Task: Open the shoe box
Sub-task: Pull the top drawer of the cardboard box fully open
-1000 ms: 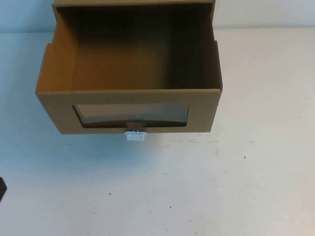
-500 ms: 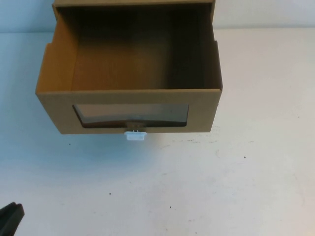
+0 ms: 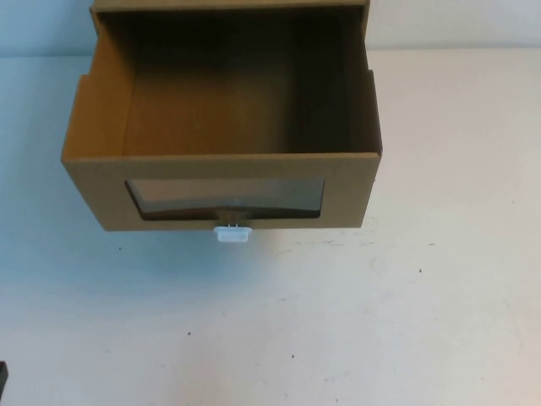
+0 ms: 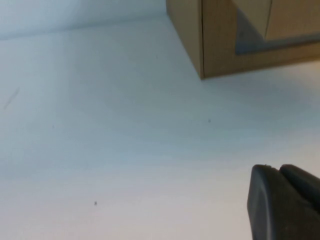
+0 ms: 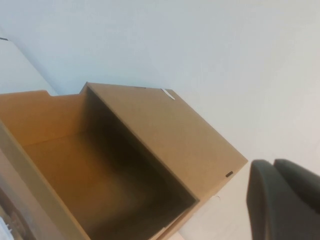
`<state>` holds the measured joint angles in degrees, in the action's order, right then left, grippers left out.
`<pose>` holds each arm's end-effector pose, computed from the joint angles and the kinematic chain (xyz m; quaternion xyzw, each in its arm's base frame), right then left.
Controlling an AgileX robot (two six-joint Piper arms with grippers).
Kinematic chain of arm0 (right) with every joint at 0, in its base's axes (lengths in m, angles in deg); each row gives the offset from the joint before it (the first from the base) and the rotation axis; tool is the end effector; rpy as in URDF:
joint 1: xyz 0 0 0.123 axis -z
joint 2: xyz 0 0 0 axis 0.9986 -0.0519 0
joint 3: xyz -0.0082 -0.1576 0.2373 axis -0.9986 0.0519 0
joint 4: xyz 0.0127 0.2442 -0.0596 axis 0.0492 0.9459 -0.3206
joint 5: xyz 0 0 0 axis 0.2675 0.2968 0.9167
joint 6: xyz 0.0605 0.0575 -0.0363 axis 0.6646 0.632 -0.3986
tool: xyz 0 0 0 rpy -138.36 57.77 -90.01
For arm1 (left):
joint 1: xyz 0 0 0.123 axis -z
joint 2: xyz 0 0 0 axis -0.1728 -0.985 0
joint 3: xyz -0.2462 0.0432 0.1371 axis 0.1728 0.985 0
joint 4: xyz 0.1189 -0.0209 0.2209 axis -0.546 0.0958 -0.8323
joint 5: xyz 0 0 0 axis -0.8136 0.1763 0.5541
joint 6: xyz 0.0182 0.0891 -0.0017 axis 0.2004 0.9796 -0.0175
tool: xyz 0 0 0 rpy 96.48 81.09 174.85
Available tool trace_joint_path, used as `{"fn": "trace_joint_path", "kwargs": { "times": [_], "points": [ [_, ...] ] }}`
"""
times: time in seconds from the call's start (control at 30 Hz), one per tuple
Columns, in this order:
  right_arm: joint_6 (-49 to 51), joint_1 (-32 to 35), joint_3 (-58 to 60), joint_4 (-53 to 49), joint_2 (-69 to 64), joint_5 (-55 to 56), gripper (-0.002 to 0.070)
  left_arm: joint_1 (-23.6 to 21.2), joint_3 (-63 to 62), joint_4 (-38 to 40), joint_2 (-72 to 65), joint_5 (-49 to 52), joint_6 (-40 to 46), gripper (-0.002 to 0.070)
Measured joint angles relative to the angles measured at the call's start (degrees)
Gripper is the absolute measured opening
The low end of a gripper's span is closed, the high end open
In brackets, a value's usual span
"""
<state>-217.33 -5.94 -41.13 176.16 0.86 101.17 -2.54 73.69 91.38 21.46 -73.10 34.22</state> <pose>0.0722 0.1112 0.4814 -0.3813 0.5759 0.0076 0.7231 0.0538 -0.0086 0.1789 0.0982 0.7748 -0.0126 0.6244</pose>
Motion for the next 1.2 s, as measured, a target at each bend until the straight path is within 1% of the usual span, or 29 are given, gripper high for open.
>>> {"fn": "trace_joint_path", "kwargs": {
  "times": [0.1,0.2,1.0,1.1,1.2],
  "points": [
    [0.0,0.0,0.0,0.0,0.0,0.0,-0.0013,0.0,0.1,-1.5,0.0,3.4,-0.6,-0.0003],
    [0.0,0.0,0.0,0.0,0.0,-0.1,-0.0013,0.0,0.1,-1.3,0.1,4.9,-1.0,-0.0003],
    [0.0,0.0,0.0,0.0,0.0,-0.2,-0.0013,0.0,0.1,-1.2,0.1,5.5,-1.2,-0.0003],
    [3.2,0.3,0.0,0.0,-0.3,-0.5,-0.0013,0.0,0.1,-1.2,0.1,5.5,-1.3,-0.0003],
    [10.1,4.0,0.0,0.0,-1.7,-4.3,-0.0013,0.0,0.1,-1.2,0.1,5.5,-1.3,-0.0003]
  ]
}}
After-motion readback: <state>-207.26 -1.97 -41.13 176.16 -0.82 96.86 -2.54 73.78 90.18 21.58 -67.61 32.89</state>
